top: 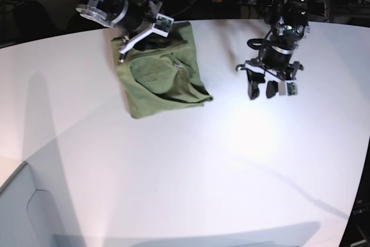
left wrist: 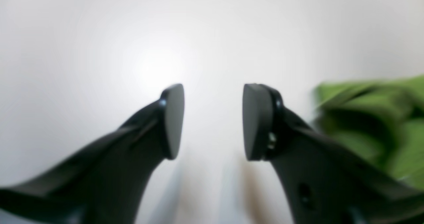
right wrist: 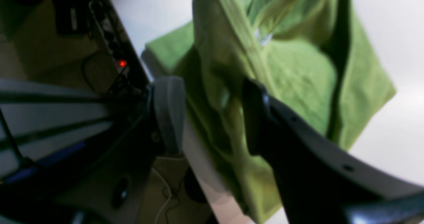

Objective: Fold the T-shirt properly
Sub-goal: 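Move the left gripper down to the bundle's side edge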

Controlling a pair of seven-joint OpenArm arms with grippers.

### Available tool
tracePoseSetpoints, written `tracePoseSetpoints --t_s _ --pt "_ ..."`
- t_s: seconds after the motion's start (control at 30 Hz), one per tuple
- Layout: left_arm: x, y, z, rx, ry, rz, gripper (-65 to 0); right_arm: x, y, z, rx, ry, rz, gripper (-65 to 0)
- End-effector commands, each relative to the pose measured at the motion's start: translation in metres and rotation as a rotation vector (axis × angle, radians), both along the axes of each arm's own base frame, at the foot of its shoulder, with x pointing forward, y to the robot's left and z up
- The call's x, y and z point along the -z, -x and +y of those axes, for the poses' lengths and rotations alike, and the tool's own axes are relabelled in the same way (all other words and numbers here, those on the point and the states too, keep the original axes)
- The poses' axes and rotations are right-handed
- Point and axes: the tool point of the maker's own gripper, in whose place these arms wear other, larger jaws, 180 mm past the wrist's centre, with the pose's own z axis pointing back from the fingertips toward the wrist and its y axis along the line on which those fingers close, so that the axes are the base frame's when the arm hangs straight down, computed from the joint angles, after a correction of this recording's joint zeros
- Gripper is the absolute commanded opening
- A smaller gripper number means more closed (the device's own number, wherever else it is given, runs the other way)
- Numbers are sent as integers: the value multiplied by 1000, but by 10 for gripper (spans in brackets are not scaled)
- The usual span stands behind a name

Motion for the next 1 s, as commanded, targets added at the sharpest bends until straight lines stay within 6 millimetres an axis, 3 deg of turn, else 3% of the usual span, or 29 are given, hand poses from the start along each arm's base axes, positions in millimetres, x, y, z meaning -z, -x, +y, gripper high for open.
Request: tracePoseSetpoints --t_s 0.0,0.17,0.4,0.57,0.73,0.97 --pt "-17 -6 1 -3 19 -59 -314 -7 0 3 -14 -22 -17 -381" --pt "-23 -8 -10 -12 160 -61 -236 -7 -13 -12 31 3 -37 -381" --pt "-22 -8 -55 37 276 -52 -226 -12 -52 -74 235 83 -103 -381" --pt "0 -8 -78 71 313 10 -228 -17 -65 -100 341 100 -128 -381" --pt "12 -7 -98 120 327 46 -229 -17 -65 -103 356 98 -125 -381" --pt "2 -16 -117 174 339 20 -230 -17 -64 -102 356 98 -126 -381"
